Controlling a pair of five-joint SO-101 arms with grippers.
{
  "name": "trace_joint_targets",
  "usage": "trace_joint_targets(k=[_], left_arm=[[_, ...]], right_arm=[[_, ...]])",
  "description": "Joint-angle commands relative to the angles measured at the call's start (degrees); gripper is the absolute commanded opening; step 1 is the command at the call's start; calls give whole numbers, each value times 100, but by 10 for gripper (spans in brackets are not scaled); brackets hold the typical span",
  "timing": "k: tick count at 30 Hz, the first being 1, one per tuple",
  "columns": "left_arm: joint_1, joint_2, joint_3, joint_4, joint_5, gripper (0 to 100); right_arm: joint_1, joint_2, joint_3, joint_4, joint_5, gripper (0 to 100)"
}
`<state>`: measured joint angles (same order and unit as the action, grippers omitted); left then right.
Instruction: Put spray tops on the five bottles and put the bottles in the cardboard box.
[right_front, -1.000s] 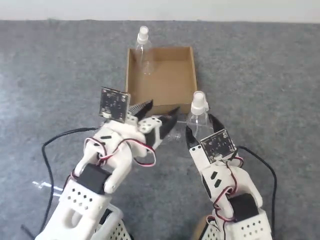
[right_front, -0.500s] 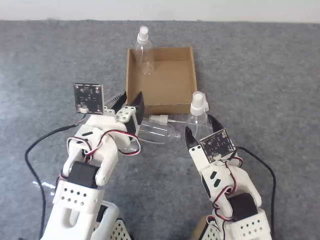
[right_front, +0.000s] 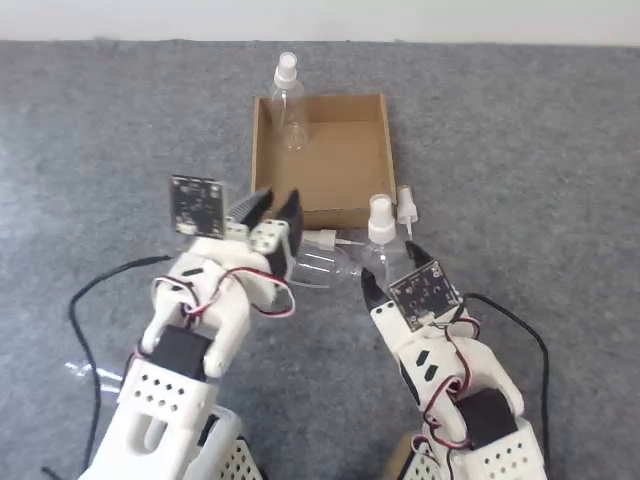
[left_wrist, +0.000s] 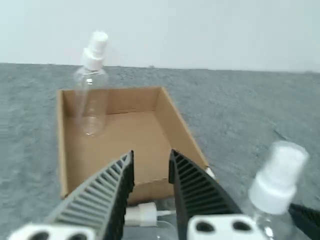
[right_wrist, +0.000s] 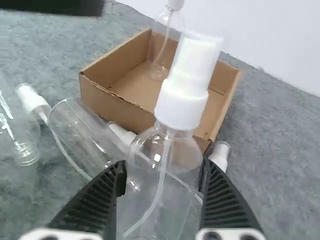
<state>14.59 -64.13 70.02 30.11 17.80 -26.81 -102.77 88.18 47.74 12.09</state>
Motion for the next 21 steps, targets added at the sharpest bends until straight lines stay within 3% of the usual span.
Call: trace_joint_targets(k=[1, 8, 21], left_arm=[[545, -79, 268, -659, -492, 102], [967, -79, 716, -1345, -738, 101], [1653, -79, 716, -1116, -923, 104]], right_arm=[[-268, -136, -536, 40, 9, 65], [-347, -136, -536, 40, 9, 65], [-549, -136, -510, 207, 53, 65]])
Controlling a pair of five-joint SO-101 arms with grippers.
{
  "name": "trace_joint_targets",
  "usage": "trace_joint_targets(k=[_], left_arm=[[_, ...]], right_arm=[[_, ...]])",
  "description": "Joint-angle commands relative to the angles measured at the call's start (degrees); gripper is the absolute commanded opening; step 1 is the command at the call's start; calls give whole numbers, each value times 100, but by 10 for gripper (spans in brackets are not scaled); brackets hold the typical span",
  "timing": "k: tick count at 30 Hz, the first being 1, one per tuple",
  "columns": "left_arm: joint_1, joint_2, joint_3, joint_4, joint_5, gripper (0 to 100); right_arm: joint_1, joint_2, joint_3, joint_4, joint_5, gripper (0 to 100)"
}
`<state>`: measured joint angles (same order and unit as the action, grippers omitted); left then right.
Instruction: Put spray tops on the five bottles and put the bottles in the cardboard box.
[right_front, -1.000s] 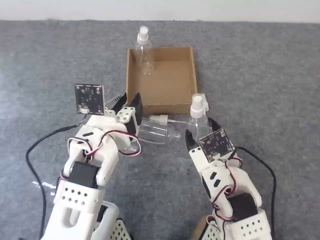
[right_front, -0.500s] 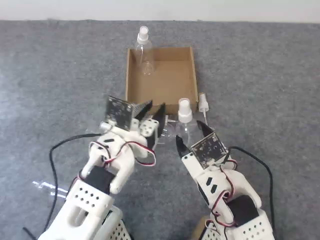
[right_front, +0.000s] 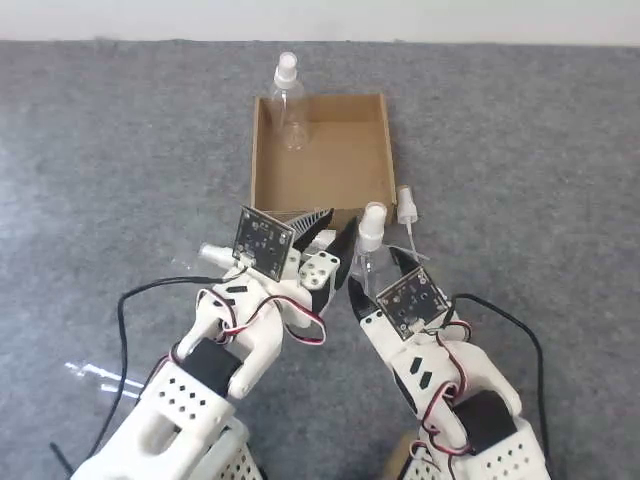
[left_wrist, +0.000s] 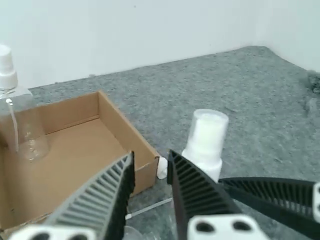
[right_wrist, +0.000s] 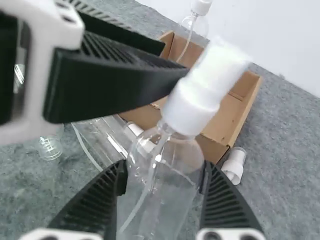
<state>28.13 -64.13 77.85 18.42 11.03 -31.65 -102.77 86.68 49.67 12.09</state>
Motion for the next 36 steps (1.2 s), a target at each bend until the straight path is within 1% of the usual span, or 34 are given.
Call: trace_joint_targets(k=[1, 3, 14, 19, 26, 29, 32, 36], left_arm=[[369, -79, -57, 62, -378, 103], [448, -79, -48, 70, -492, 101], [466, -79, -48, 149, -457, 101], [774, -79, -57, 316, -475, 103], [703, -79, -57, 308, -475, 103], [659, -88, -75, 308, -448, 102], [510, -88, -92, 308, -431, 102], [343, -88, -171, 308, -431, 101]], right_arm=[[-66, -136, -360, 13, 53, 65], [-57, -136, -360, 13, 53, 65], [-48, -136, -360, 13, 53, 65], [-48, -136, -360, 13, 53, 65], [-40, -136, -360, 13, 53, 65], [154, -136, -360, 13, 35, 65], [295, -136, -369, 4, 18, 65], [295, -136, -369, 4, 18, 65]])
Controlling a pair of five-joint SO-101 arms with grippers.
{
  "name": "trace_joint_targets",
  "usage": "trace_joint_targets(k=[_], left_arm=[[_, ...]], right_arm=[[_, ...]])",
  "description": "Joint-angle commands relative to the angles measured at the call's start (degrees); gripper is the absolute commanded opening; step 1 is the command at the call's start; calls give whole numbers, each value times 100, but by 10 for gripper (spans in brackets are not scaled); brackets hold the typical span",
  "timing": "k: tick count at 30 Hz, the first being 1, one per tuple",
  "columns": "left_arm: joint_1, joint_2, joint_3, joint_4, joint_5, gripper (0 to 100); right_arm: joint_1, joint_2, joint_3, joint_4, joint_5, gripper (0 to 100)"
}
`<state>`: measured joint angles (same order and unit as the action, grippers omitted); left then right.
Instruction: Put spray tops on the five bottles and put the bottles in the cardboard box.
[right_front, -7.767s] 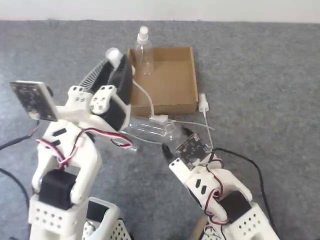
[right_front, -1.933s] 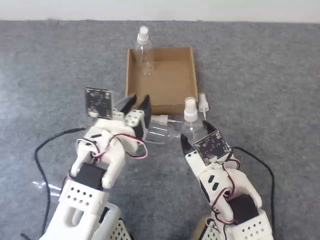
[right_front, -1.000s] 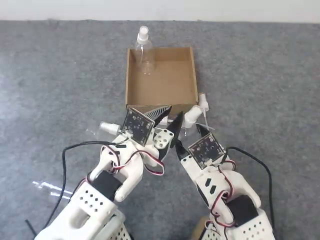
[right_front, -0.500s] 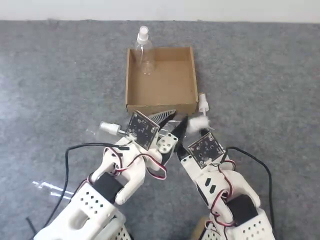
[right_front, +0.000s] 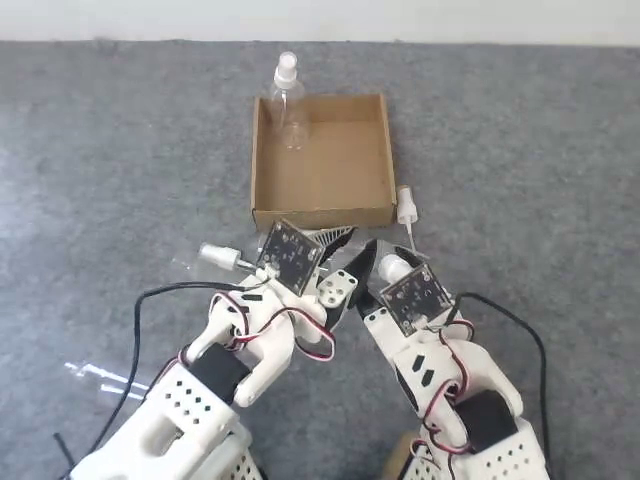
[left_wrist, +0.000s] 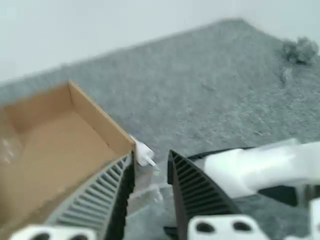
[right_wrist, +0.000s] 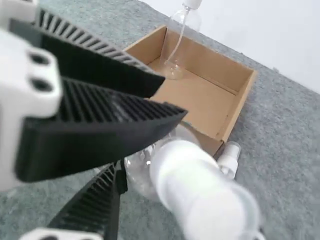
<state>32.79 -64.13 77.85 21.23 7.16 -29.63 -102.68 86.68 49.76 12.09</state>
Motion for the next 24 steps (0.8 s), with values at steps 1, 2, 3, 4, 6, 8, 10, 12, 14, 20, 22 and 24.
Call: trace_joint_targets(k=[1, 2, 3, 4, 6, 8, 10, 12, 14, 20, 22, 24], left_arm=[[-176, -88, -207, 26, -35, 101], [-237, -88, -233, 35, -35, 101], [-308, -88, -251, 35, -35, 101], [-396, -97, -259, 35, -35, 101], [-554, -264, -268, 44, 18, 101], [-738, -633, -312, 343, 264, 102], [-923, -1187, -374, 809, 448, 103], [-1152, -1873, -426, 1345, 475, 104], [-1459, -2611, -418, 1811, 475, 104], [-2435, -4141, -110, 2312, 484, 105], [-2646, -3947, -92, 2224, 492, 105], [-2822, -3771, -75, 2057, 571, 105]], right_arm=[[101, -145, -369, -4, 18, 65], [110, -145, -369, -4, 18, 65], [110, -145, -369, -4, 18, 65], [110, -145, -369, -4, 18, 65], [110, -145, -378, -4, 35, 65], [119, -145, -396, -4, 53, 65], [119, -145, -404, 4, 53, 65], [119, -145, -404, 4, 53, 65], [119, -145, -422, -13, 62, 65], [127, -136, -677, 4, 62, 65], [127, -136, -782, 4, 62, 65], [119, -136, -897, 4, 62, 65]])
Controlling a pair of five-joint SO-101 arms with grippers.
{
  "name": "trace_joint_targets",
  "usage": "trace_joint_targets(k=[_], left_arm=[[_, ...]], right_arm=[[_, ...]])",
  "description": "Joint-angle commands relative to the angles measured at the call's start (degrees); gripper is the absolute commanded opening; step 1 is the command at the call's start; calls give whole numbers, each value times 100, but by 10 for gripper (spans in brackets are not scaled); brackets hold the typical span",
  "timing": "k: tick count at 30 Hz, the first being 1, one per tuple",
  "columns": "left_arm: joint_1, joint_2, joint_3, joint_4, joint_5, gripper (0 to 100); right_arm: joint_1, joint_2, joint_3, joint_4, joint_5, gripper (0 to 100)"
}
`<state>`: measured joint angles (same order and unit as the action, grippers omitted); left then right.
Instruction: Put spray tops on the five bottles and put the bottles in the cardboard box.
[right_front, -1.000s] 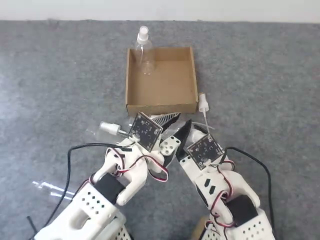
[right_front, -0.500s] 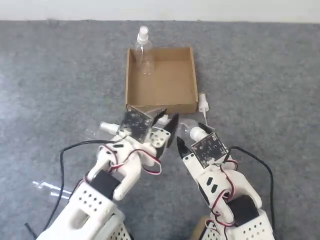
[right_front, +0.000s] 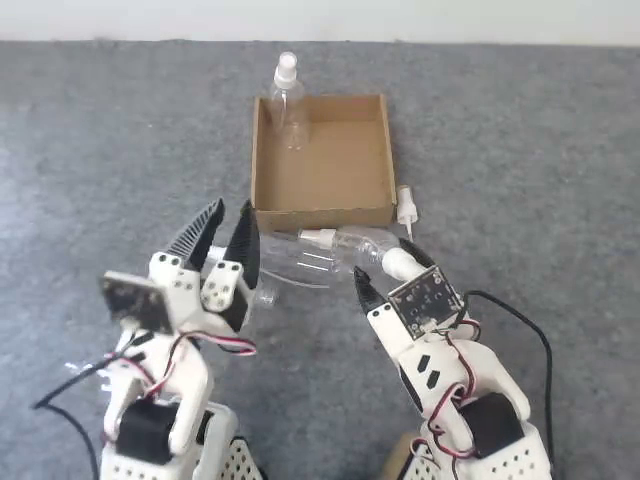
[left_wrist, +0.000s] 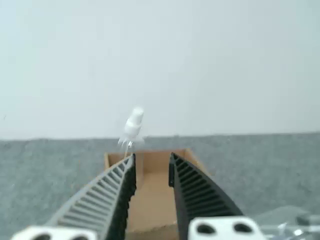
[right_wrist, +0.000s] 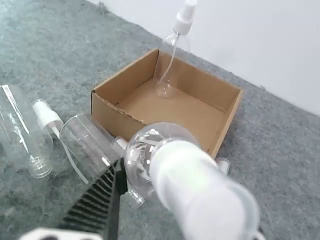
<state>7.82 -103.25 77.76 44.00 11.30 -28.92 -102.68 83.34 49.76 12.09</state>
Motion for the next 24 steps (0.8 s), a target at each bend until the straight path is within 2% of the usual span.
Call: trace_joint_targets(k=[1, 5, 9, 14, 24], left_arm=[[-413, 193, -40, -299, 255, 105], [-791, 229, 119, -589, 492, 106], [-879, 229, 365, -976, 571, 106], [-888, 220, 541, -1231, 554, 106], [-888, 220, 549, -1231, 536, 106]], right_arm=[[48, -136, -624, 4, 62, 65], [22, -127, -888, 4, 141, 65], [22, 180, -1204, -57, 369, 65], [13, 1279, -1749, -453, 369, 65], [13, 3864, -3024, -1490, 378, 65]])
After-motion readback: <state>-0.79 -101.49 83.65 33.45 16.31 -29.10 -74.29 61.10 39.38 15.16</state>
